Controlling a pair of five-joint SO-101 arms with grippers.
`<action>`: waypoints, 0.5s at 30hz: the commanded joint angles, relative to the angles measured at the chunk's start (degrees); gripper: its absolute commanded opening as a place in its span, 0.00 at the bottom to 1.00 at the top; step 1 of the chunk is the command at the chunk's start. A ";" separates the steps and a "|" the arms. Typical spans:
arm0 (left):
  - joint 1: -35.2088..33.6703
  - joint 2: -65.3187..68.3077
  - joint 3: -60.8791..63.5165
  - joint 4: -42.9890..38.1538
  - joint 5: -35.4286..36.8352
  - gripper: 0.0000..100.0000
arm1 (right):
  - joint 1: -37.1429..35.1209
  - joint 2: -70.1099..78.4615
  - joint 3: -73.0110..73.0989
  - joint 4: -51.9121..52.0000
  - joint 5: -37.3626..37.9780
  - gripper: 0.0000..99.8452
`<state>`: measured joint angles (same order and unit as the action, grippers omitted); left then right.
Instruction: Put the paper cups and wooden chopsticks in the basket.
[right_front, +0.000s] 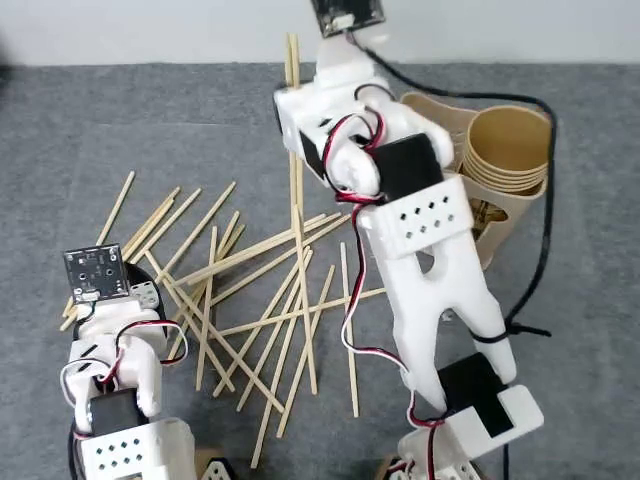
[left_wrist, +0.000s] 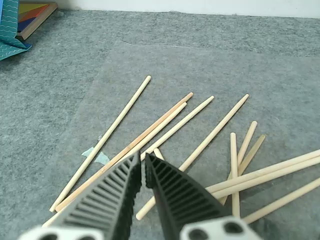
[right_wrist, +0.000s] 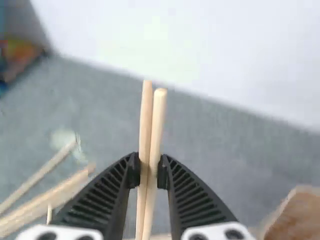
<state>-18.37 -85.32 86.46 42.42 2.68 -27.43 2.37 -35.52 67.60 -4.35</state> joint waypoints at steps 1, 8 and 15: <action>0.26 -0.70 -0.40 -1.23 0.00 0.02 | 2.42 -4.26 -8.09 -0.66 0.62 0.01; 0.26 -0.70 -0.40 -1.23 0.00 0.02 | 10.42 -4.18 -17.05 -1.19 0.62 0.01; 0.26 -0.70 -0.40 -1.23 0.00 0.02 | 18.59 -3.91 -20.92 -3.03 3.34 0.01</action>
<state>-18.37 -85.32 86.46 42.42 2.68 -11.96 2.37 -53.19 66.99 -3.56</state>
